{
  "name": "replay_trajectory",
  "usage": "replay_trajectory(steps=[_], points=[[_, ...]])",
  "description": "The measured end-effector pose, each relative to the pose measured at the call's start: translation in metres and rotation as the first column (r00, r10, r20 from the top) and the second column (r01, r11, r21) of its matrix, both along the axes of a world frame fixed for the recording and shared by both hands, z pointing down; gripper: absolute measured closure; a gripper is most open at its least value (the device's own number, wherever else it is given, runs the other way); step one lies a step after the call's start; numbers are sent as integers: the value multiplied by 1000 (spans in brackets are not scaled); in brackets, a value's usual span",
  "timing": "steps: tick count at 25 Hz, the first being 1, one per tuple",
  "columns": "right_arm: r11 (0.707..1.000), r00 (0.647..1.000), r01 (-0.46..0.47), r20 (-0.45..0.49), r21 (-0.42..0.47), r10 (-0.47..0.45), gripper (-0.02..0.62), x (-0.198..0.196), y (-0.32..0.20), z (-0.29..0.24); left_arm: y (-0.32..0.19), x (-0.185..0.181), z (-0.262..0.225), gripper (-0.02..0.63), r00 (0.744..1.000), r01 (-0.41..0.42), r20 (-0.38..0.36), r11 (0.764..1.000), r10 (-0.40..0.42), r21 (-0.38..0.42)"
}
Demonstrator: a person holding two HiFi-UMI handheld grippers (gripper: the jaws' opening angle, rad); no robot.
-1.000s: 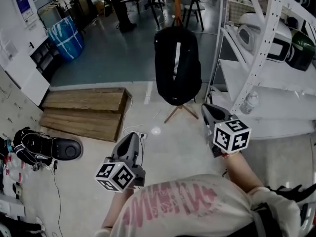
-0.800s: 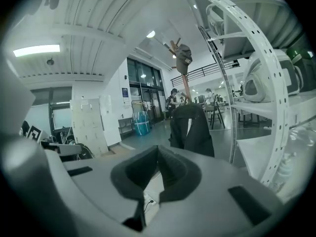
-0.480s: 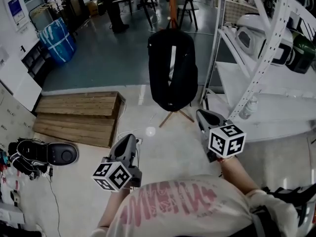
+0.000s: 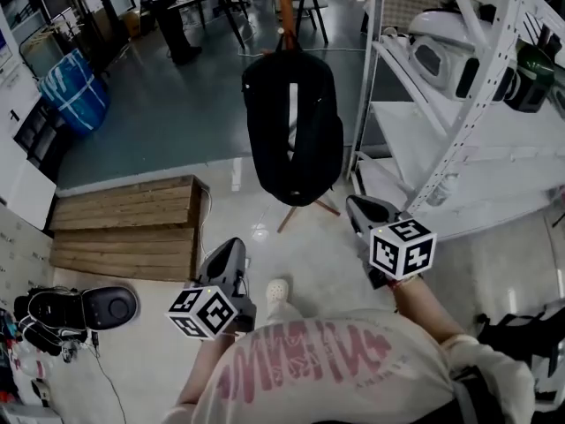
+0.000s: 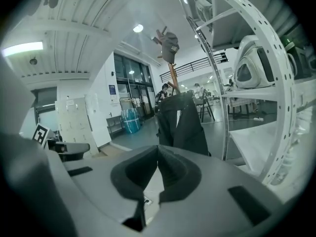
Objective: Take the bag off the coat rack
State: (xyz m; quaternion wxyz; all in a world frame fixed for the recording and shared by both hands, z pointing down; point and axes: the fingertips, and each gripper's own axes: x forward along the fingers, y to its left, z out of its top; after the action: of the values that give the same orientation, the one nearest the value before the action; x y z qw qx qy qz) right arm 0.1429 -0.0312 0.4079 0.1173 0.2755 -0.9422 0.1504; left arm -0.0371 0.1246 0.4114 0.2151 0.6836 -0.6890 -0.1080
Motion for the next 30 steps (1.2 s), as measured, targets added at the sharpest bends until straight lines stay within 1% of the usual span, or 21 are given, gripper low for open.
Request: replay_trajectory(steps=[6, 12, 17, 19, 23, 27, 30], points=[[996, 996, -85, -5, -5, 85, 589, -28, -37, -10, -55, -41, -12, 601, 996, -84, -9, 996, 84, 12], [991, 991, -132, 0, 16, 132, 589, -66, -65, -31, -104, -82, -39, 601, 988, -156, 9, 986, 156, 62], [985, 986, -169, 0, 42, 169, 589, -89, -84, -48, -134, -109, -48, 601, 981, -193, 4, 978, 193, 75], [981, 982, -188, -1, 41, 188, 589, -96, -91, -50, -145, -118, -49, 601, 977, -214, 14, 974, 213, 72], [971, 972, -235, 1, 37, 236, 589, -105, -105, -48, -166, -130, -51, 601, 963, -268, 64, 961, 263, 70], [963, 963, -269, -8, 27, 269, 589, -111, -121, -40, -190, -143, -47, 601, 954, -298, 35, 952, 296, 70], [949, 949, -314, 13, 24, 314, 589, -117, -135, -39, -204, -155, -45, 601, 946, -323, 36, 944, 322, 65]])
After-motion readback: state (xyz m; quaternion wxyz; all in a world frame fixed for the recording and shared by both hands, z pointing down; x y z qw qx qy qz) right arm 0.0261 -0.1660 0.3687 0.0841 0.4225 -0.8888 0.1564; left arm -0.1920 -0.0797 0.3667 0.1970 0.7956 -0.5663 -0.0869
